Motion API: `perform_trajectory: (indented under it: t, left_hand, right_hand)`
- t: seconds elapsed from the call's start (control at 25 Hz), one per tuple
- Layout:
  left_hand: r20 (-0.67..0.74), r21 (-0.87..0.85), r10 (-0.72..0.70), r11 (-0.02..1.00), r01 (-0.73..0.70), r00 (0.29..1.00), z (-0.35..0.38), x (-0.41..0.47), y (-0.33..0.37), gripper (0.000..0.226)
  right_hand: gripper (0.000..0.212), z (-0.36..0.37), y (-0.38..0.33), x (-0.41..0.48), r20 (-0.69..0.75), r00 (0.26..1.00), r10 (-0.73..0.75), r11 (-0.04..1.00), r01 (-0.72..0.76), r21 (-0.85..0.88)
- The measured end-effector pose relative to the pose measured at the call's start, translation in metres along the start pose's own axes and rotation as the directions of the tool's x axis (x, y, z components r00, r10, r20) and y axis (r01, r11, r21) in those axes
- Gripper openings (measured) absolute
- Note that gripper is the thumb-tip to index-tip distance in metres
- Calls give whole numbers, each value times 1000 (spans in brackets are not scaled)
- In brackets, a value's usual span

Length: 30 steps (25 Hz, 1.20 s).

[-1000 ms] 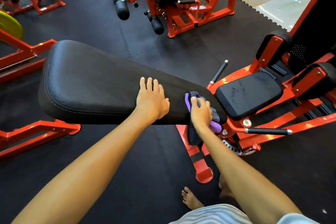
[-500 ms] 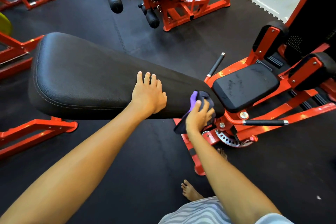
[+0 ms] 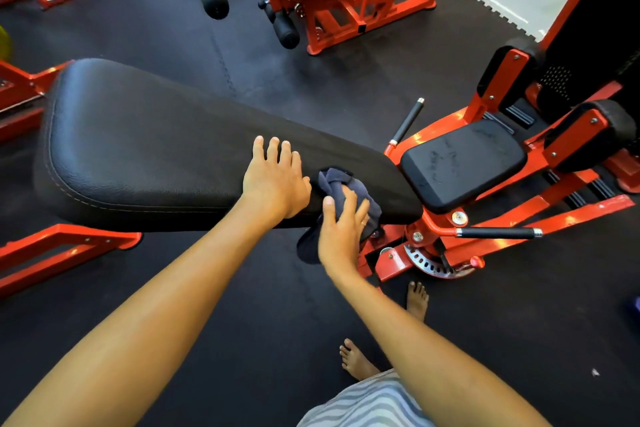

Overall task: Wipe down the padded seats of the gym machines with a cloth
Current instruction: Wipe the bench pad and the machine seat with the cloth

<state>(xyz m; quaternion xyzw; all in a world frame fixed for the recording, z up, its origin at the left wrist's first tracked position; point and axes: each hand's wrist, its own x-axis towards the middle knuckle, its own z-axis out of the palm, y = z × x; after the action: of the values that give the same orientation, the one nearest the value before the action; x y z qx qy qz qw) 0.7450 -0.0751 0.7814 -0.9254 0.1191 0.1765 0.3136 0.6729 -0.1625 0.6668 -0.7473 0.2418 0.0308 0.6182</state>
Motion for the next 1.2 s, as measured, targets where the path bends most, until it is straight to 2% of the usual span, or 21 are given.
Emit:
perform_trajectory:
  t: [0.16,0.24,0.32,0.4,0.52,0.6,0.68,0.76,0.88,1.0,1.08,1.12,1.2]
  left_hand:
    - [-12,18,8,1000,-8,1000,-1,1,-1,66]
    - [-10,8,9,1000,-9,1000,-1,-2,1,65]
    - [-24,11,1,1000,-1,1000,0,-2,3,65]
    - [-40,1,-9,1000,9,999,1,-3,2,66]
    - [-53,-7,-29,1000,29,998,2,2,4,65]
    - [-67,-20,-49,999,48,997,2,5,9,66]
    - [-66,-15,-62,998,61,996,4,5,14,66]
    - [-77,-28,-75,997,73,994,5,8,17,66]
    - [-80,-76,-112,991,106,990,4,15,18,66]
    - [-54,-76,-140,988,135,989,3,22,22,66]
    - [-38,-81,-164,984,161,986,2,26,25,66]
    - [-31,-88,-180,980,177,983,0,30,28,66]
    - [-25,-105,-206,974,202,978,-1,38,32,66]
  right_hand:
    - [44,-34,21,65,51,996,-76,958,87,-273]
    - [41,-49,31,113,120,993,7,920,41,-390]
    - [40,-56,26,152,194,975,108,900,-13,-436]
    - [43,-43,10,177,263,957,121,893,11,-449]
    - [39,-12,-35,176,380,925,-16,880,193,-433]
    - [38,-8,-50,153,467,874,-135,852,343,-396]
    - [33,-24,-39,126,532,806,-261,819,476,-320]
    - [35,-50,-9,119,539,770,-341,788,547,-284]
    - [46,-59,24,166,508,810,-292,773,513,-374]
    - [45,-26,8,217,424,897,-122,839,322,-440]
    - [42,-1,-18,232,373,927,-38,856,223,-467]
    - [40,7,-29,230,386,922,-43,854,234,-464]
    - [38,6,-37,209,493,859,-137,832,370,-413]
